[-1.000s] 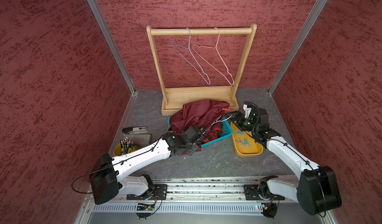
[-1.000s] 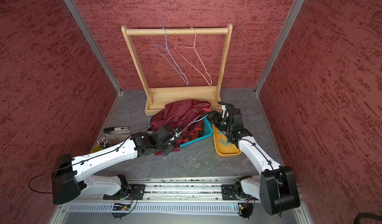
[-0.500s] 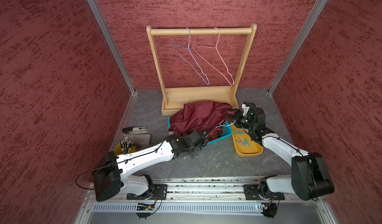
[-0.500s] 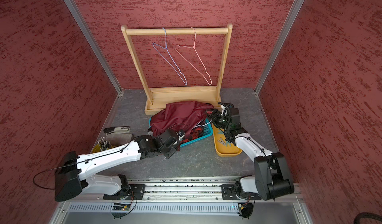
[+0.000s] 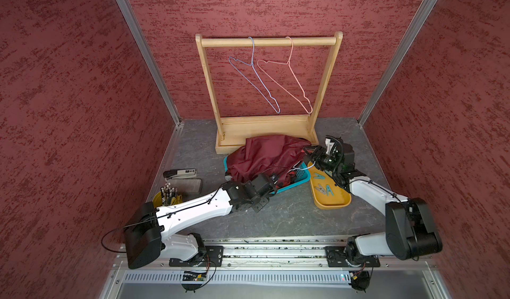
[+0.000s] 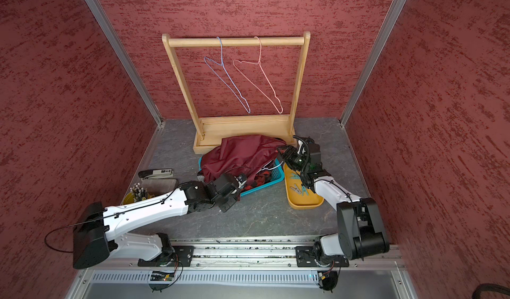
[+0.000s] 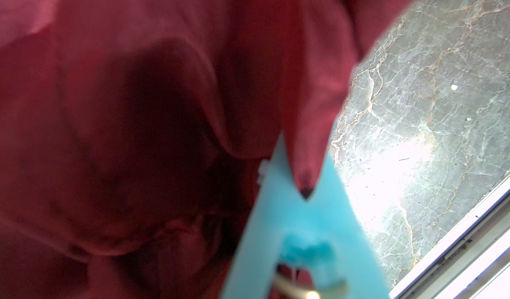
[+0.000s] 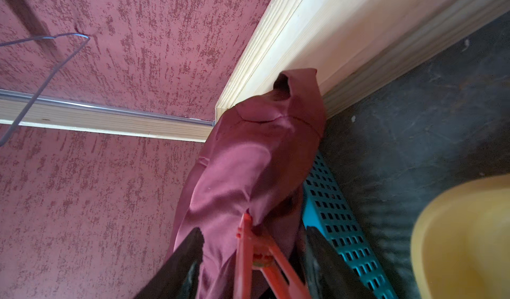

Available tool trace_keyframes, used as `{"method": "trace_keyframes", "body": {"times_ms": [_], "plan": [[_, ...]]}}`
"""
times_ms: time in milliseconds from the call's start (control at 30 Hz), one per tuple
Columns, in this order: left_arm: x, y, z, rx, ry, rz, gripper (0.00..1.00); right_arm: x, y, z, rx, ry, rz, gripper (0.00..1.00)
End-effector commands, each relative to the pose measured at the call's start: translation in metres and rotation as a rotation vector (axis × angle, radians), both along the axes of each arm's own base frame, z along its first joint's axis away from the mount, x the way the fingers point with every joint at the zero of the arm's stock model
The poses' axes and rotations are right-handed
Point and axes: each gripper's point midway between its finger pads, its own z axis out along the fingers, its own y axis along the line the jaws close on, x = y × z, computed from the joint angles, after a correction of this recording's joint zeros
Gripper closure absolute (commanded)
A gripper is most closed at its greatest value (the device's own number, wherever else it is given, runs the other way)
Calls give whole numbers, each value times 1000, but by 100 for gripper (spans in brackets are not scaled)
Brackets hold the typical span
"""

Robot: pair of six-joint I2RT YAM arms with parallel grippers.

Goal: Remove the clothespins securing long-sleeve shirts to the hanger
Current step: Remove the clamp from the hanger.

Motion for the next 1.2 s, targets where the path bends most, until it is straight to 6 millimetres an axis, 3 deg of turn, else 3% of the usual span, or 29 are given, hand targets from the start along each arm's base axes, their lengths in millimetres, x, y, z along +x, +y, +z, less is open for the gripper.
{"method": "trace_keyframes", "body": {"times_ms": [0, 433, 867, 1167], "plan": [[-4, -1, -3, -12, 12, 2, 100, 7, -6, 10, -12, -30, -32, 43], [-5, 0, -10, 5, 16, -2, 100, 7, -17, 7, -65, -24, -46, 59], [-5, 0, -13, 12, 19, -2, 100, 11, -18, 14, -57, -38, -33, 66], [1, 5, -11, 45, -18, -2, 100, 6, -18, 13, -52, -26, -25, 87]]}}
